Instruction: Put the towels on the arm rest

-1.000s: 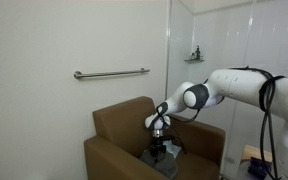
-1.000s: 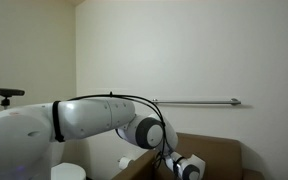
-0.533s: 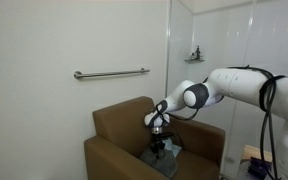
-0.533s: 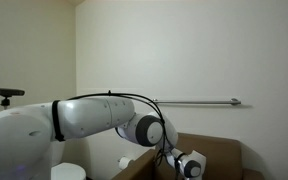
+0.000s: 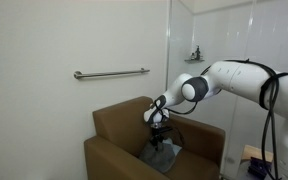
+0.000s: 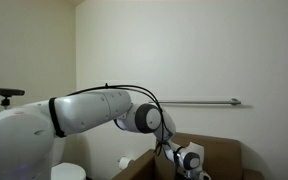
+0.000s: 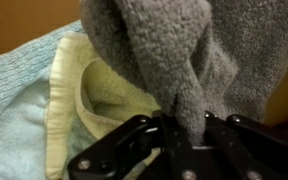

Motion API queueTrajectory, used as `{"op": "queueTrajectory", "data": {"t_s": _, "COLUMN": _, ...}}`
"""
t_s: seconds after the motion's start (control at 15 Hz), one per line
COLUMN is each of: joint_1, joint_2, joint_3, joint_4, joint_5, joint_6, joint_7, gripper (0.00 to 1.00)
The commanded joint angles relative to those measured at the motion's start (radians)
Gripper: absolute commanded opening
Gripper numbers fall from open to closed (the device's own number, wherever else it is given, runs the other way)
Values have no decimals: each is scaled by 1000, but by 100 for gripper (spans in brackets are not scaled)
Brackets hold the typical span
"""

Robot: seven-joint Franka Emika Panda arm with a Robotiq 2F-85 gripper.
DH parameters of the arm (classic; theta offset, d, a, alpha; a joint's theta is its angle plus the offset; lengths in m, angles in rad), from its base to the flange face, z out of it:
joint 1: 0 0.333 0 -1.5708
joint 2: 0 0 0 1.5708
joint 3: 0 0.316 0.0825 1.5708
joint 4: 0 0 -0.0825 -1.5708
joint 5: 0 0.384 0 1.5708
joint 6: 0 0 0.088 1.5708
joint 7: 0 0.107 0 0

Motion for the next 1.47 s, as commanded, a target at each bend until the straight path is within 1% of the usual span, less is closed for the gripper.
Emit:
{"op": "queueTrajectory", "data": {"t_s": 0.0, "joint_1": 21, "joint_2": -167, "joint_3": -7, "joint_4": -232, "joint_5": -10, "joint_6": 120, "joint_7": -45, "gripper": 6}}
{"op": "queueTrajectory", "data": {"t_s": 0.33, "joint_1": 20, "joint_2": -330, "joint_3": 14, "joint_4": -431, "joint_5": -15, "joint_6": 245, "joint_7": -197, "gripper": 7}}
{"op": "queueTrajectory", "data": {"t_s": 0.4, "joint_1": -5, "joint_2": -360, "joint_3": 45, "joint_4": -465, "joint_5": -59, "joint_6": 264, "joint_7": -195, "gripper": 7}}
{"op": "queueTrajectory", "data": {"t_s": 0.8, "joint_1": -19, "joint_2": -578, "joint_3": 81, "joint_4": -703, "joint_5": -127, "joint_6": 342, "joint_7": -211, "gripper": 6}}
{"op": "queueTrajectory", "data": {"t_s": 1.07, "joint_1": -7, "joint_2": -698, "joint_3": 90, "joint_4": -794, "joint_5": -143, "joint_6": 340, "joint_7": -196, "gripper": 6}}
{"op": "queueTrajectory", "data": {"t_s": 1.4, "joint_1": 23, "joint_2": -823, "joint_3": 87, "joint_4": -839, "joint_5": -143, "joint_6": 308, "joint_7": -157, "gripper": 6}}
